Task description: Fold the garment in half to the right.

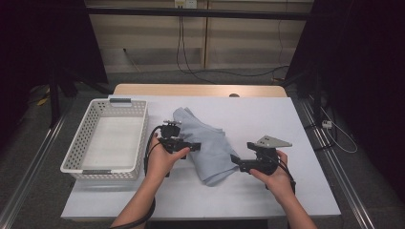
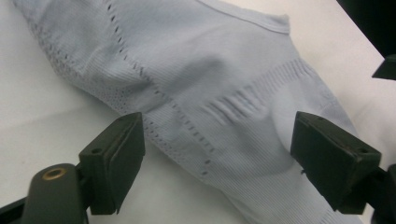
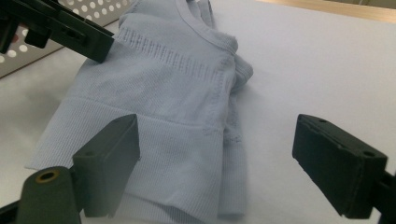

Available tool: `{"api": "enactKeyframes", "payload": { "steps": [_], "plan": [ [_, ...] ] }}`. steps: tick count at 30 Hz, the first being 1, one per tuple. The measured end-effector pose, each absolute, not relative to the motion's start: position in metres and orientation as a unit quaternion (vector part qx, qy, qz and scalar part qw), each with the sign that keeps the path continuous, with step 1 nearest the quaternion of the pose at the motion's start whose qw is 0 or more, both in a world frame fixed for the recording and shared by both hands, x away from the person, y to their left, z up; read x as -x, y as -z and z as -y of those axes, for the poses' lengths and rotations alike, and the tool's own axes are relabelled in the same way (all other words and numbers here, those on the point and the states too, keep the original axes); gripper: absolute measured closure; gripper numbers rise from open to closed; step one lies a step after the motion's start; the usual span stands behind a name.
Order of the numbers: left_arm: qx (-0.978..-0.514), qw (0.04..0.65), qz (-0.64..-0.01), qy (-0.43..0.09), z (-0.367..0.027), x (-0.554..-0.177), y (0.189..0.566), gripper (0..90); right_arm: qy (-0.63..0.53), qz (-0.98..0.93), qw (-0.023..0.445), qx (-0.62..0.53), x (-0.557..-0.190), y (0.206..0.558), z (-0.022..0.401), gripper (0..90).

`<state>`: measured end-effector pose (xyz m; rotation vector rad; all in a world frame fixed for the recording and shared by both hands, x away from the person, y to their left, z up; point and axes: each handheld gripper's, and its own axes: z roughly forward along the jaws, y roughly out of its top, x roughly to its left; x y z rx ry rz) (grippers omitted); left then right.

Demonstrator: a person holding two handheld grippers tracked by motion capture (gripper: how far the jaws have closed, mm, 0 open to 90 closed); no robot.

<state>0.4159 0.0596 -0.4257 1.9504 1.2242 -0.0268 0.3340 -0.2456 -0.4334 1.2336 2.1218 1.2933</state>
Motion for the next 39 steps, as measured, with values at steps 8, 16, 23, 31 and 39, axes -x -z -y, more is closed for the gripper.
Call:
{"api": "enactKeyframes", "payload": {
  "steps": [8,16,23,31,39],
  "plan": [
    [-0.772,0.405,-0.489,0.016,-0.057,-0.417,0.441,22.8,-0.458,-0.75,0.184,-0.441,-0.334,0.433,0.249,15.1],
    [-0.77,0.395,-0.5,0.017,-0.055,-0.418,0.45,26.1,-0.46,-0.749,0.183,-0.441,-0.333,0.432,0.25,15.1],
    [-0.762,0.398,-0.511,0.019,-0.053,-0.417,0.455,31.1,-0.461,-0.748,0.184,-0.44,-0.333,0.432,0.251,15.1],
    [-0.755,0.396,-0.522,0.023,-0.05,-0.414,0.455,40.7,-0.462,-0.748,0.185,-0.439,-0.332,0.431,0.25,15.1],
    [-0.746,0.401,-0.529,0.047,-0.05,-0.413,0.454,58.9,-0.462,-0.751,0.183,-0.436,-0.333,0.432,0.247,15.1]
  ]
}}
